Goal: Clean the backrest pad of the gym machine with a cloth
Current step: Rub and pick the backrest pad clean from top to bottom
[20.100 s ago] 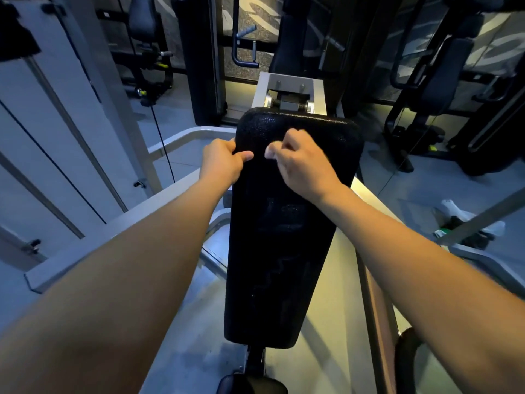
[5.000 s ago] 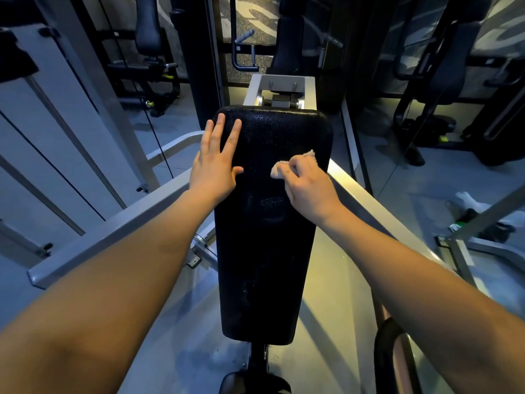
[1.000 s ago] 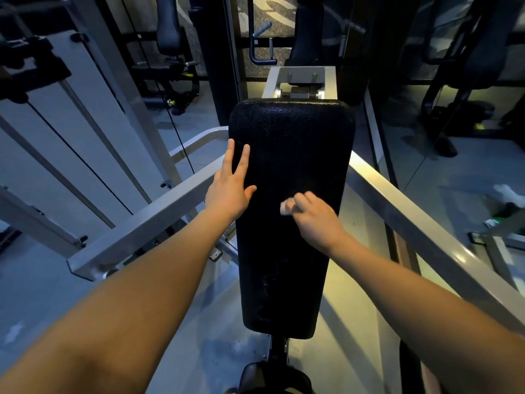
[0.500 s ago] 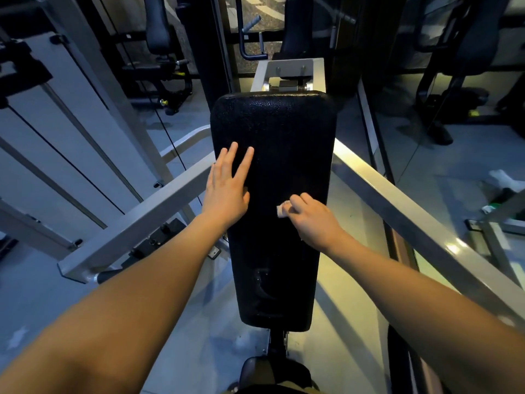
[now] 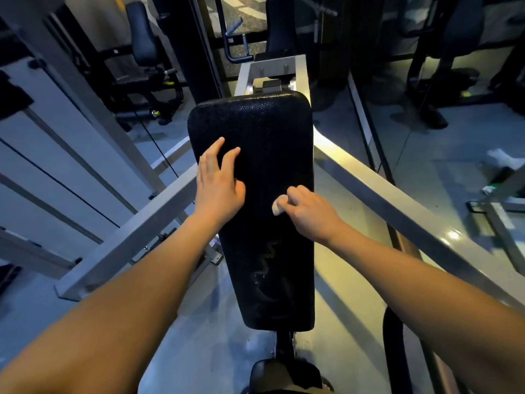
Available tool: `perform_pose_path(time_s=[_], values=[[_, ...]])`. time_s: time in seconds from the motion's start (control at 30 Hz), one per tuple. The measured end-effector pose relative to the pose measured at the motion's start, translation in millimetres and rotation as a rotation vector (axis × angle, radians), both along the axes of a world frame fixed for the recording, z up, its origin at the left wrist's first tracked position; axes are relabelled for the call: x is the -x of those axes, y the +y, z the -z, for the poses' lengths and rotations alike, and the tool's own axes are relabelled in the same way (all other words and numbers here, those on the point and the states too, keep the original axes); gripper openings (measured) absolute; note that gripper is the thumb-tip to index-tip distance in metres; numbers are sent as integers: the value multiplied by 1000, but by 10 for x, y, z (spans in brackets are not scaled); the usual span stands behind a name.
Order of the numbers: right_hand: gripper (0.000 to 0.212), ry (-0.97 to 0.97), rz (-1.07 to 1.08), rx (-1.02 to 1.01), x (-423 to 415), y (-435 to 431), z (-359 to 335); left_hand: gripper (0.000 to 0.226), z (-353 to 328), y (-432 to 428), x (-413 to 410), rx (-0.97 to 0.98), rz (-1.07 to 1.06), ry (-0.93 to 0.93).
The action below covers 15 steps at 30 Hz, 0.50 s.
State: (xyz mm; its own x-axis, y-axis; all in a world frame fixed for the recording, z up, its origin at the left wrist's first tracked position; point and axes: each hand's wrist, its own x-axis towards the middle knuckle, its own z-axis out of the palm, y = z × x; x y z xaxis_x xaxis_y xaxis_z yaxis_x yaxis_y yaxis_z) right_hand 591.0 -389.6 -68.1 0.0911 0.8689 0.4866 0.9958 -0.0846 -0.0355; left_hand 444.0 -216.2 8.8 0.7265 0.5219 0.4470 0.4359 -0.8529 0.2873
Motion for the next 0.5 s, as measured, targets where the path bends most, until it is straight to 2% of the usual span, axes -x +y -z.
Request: perform_pose_path(time_s=[0.13, 0.2, 0.3, 0.37, 0.43, 0.5], values=[[29, 5, 128, -236, -271, 275, -691, 67, -335, 16, -280, -52, 43, -61], [22, -17, 185, -275, -371, 355, -697, 71, -484, 47, -397, -102, 60, -38], [15, -32, 132, -229, -239, 185, -182, 78, -676, 101, -548, -126, 76, 40], [23, 2, 65, -129, -120, 13, 46, 83, -764, 165, -627, -128, 74, 116], [30, 55, 45, -97, -151, -23, -30, 90, -792, 220, -691, -123, 71, 192], [25, 109, 93, -196, -240, 32, -368, 95, -771, 222, -736, -111, 61, 207]])
